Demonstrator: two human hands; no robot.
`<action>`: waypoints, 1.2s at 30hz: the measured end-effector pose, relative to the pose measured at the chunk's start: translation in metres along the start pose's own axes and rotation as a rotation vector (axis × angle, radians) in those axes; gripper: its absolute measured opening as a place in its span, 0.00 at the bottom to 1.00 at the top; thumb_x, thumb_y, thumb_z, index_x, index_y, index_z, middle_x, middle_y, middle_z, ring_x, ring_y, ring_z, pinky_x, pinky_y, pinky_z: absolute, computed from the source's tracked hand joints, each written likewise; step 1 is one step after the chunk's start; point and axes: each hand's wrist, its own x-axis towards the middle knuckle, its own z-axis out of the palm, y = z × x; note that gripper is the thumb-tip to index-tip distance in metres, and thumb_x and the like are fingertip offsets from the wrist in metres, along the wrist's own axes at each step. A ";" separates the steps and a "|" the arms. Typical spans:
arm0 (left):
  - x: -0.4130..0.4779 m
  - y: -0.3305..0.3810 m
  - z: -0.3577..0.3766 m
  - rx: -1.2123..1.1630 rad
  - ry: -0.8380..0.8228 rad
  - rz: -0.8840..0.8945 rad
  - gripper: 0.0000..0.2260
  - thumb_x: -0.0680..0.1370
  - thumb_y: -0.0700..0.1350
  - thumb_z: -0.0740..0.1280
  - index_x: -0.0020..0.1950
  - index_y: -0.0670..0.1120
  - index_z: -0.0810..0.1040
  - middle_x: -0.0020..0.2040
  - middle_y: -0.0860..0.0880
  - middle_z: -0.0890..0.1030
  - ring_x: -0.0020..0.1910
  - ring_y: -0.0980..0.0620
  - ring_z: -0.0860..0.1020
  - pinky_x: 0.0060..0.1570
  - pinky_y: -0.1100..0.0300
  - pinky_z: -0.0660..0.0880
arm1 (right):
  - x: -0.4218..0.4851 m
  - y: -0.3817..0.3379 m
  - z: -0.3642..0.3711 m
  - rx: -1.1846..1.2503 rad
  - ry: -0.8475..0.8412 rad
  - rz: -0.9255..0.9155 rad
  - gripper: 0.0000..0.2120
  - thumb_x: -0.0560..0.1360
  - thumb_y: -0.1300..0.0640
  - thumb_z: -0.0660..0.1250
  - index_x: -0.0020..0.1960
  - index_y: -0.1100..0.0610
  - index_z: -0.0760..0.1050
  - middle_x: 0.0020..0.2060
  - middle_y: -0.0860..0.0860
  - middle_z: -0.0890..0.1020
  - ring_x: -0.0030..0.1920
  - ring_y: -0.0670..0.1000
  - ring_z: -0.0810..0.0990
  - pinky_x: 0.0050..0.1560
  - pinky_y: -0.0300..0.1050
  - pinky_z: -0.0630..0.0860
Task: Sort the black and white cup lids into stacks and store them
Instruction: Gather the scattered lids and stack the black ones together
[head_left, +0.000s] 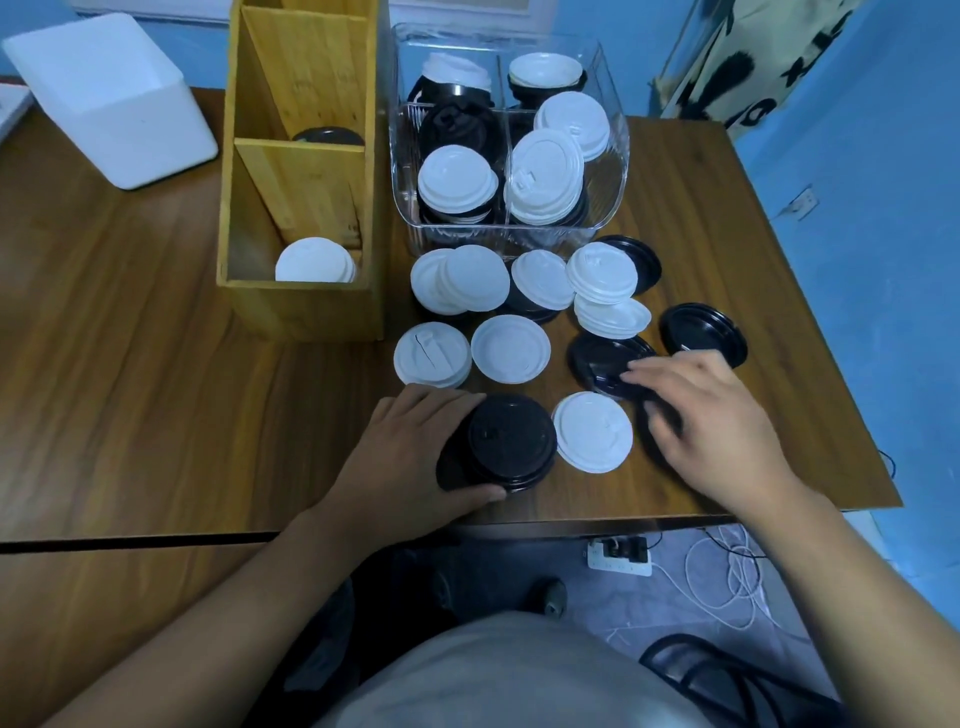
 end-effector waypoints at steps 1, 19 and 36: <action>-0.001 0.000 0.000 -0.002 0.003 0.002 0.39 0.70 0.73 0.68 0.75 0.52 0.71 0.70 0.57 0.74 0.70 0.55 0.69 0.64 0.53 0.68 | 0.000 0.005 0.004 -0.039 -0.041 -0.014 0.17 0.73 0.64 0.73 0.61 0.54 0.81 0.57 0.47 0.83 0.58 0.55 0.75 0.55 0.55 0.76; -0.003 0.003 0.000 0.016 0.018 0.020 0.40 0.71 0.71 0.70 0.77 0.51 0.70 0.71 0.56 0.74 0.71 0.55 0.69 0.64 0.59 0.62 | -0.013 0.039 -0.011 0.298 -0.176 0.347 0.12 0.82 0.53 0.63 0.63 0.49 0.79 0.56 0.47 0.80 0.59 0.50 0.77 0.60 0.41 0.68; 0.000 -0.001 0.004 0.033 0.022 0.031 0.39 0.70 0.72 0.70 0.75 0.53 0.71 0.69 0.57 0.75 0.70 0.54 0.69 0.63 0.57 0.66 | -0.025 -0.031 -0.025 0.324 -0.009 0.102 0.35 0.68 0.38 0.77 0.69 0.53 0.76 0.68 0.47 0.76 0.69 0.51 0.72 0.72 0.47 0.67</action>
